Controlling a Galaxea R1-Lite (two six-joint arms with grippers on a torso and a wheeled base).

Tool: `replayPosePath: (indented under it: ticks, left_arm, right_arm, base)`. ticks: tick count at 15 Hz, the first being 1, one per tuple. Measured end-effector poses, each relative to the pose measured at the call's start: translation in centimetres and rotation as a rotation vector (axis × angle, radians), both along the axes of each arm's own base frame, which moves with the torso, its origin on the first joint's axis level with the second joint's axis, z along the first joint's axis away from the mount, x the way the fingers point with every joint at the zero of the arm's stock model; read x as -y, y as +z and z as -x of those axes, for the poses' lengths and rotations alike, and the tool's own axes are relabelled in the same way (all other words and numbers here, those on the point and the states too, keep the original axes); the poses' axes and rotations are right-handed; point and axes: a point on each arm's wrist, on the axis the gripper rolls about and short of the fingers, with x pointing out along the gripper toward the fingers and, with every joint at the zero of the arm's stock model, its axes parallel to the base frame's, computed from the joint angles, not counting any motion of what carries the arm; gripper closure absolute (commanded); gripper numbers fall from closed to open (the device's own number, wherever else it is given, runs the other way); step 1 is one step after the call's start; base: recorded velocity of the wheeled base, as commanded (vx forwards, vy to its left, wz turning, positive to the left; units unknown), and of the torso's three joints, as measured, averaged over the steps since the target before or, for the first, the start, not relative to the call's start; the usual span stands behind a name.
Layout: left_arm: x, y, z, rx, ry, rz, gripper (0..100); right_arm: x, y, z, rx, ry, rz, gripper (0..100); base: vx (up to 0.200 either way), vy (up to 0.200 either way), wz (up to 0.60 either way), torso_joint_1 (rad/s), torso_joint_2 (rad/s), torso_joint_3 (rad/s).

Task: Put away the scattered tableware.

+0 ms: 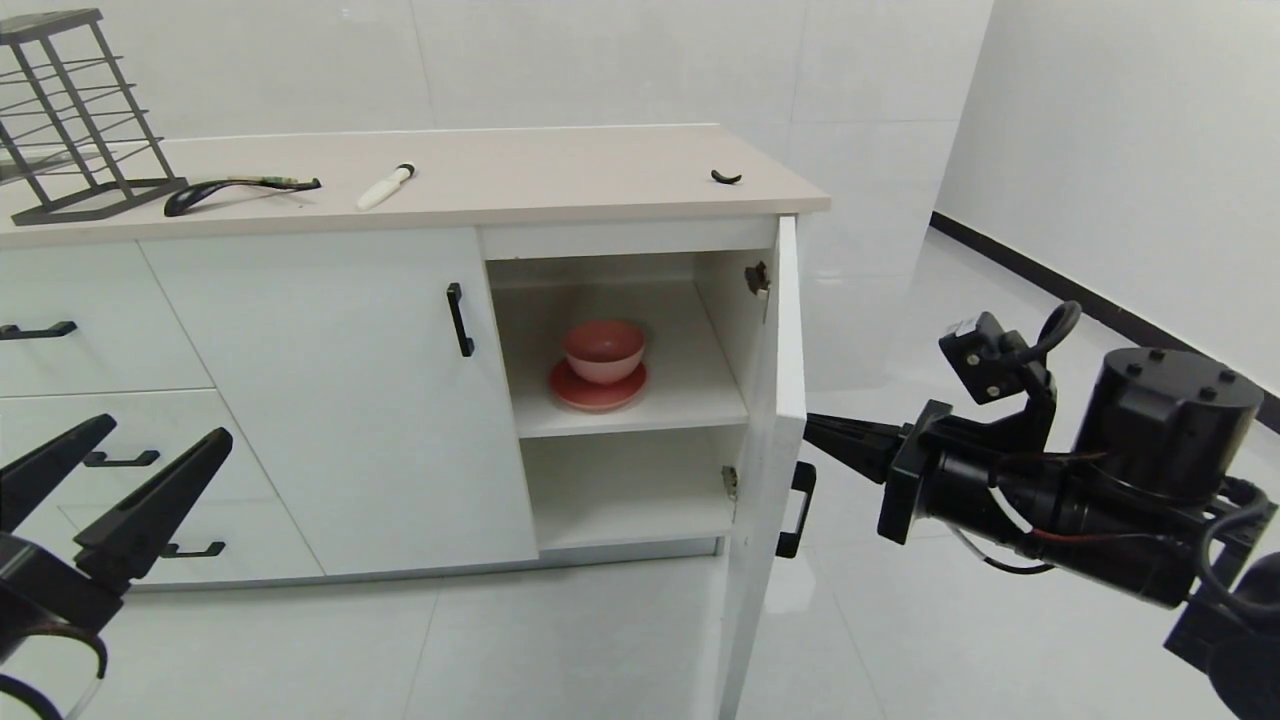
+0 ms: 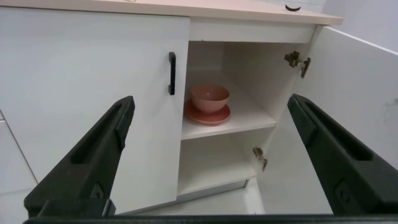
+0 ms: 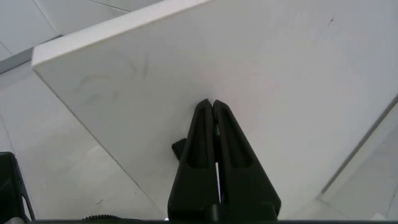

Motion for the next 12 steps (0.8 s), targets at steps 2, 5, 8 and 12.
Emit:
replayPosePath:
  ticks: [2,5,8,12]
  left_arm:
    - [0.0,0.0,0.0,0.001,-0.002,0.000,0]
    - [0.0,0.0,0.0,0.003,-0.001,-0.004,0]
    - [0.0,0.0,0.0,0.004,-0.001,-0.004,0]
    - [0.0,0.1,0.0,0.006,-0.001,-0.002,0]
  right_arm:
    - [-0.4,-0.2,-0.6,-0.001,0.000,0.000,100]
    - [-1.2,-0.4,-2.0,0.013,0.001,-0.006,100]
    - [-2.0,-0.8,-3.4,0.024,-0.018,-0.012,100]
    - [-3.7,-1.9,-5.3,0.035,-0.013,-0.017,100]
  base:
    - [0.000,0.000,0.00,0.000,0.00,0.000]
    - [0.000,0.000,0.00,0.000,0.00,0.000]
    - [0.000,0.000,0.00,0.000,0.00,0.000]
    - [0.000,0.000,0.00,0.000,0.00,0.000]
